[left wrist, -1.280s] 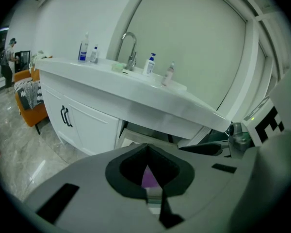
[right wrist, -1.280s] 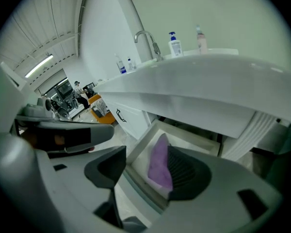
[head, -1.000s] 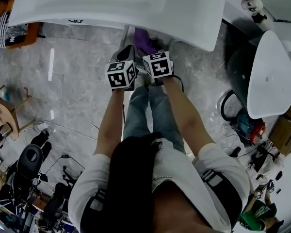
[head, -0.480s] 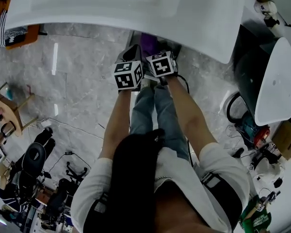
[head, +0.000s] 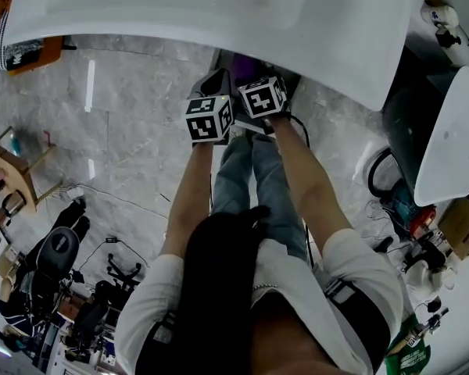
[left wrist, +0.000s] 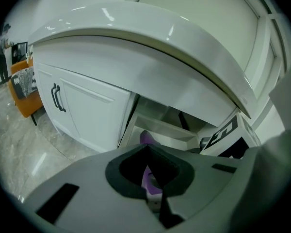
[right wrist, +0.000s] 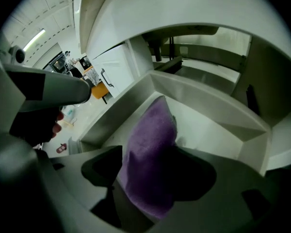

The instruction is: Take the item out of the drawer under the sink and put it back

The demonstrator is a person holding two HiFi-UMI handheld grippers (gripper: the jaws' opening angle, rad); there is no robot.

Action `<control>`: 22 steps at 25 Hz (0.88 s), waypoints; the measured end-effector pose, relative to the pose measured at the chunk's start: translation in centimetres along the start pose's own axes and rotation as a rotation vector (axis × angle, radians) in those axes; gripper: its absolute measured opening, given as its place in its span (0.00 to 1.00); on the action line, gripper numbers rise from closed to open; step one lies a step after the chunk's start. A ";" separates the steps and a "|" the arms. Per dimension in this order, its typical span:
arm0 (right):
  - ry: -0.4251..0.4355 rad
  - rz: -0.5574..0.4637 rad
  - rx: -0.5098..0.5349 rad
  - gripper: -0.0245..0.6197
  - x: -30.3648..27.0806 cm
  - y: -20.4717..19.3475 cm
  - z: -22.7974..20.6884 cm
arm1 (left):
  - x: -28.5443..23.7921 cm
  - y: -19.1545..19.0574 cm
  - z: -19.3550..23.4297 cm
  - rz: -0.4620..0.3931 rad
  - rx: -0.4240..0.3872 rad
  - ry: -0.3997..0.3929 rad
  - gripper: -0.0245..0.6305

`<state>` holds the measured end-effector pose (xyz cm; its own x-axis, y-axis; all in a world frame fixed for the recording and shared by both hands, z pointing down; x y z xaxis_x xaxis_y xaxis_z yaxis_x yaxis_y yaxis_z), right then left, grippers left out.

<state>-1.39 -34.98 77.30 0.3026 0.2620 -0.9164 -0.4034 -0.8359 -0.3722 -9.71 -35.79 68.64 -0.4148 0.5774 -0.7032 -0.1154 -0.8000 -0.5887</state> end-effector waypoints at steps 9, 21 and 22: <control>-0.136 0.101 0.133 0.45 -1.8 -0.7 -1.0 | -0.6 0.1 0.3 -0.019 0.031 0.022 0.04; -0.198 0.088 -0.017 0.21 -0.2 -0.1 -2.6 | -0.2 1.3 1.2 -0.003 -0.029 0.004 0.04; -0.196 0.060 -0.012 0.21 0.3 0.2 -2.6 | -0.1 1.4 1.1 -0.005 -0.028 0.001 0.04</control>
<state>0.82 -36.32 77.29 0.1036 0.2994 -0.9485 -0.4053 -0.8582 -0.3151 -10.86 -37.11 68.35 -0.4130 0.5815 -0.7009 -0.0919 -0.7923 -0.6032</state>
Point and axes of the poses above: the fingertips, and each gripper's own axes: x backward along the fingers, z to its left, y out of its top, the point moved 3 cm from there along x, backward along the fingers, and after that the axes turned 4 degrees about -y, right-handed, at the moved point
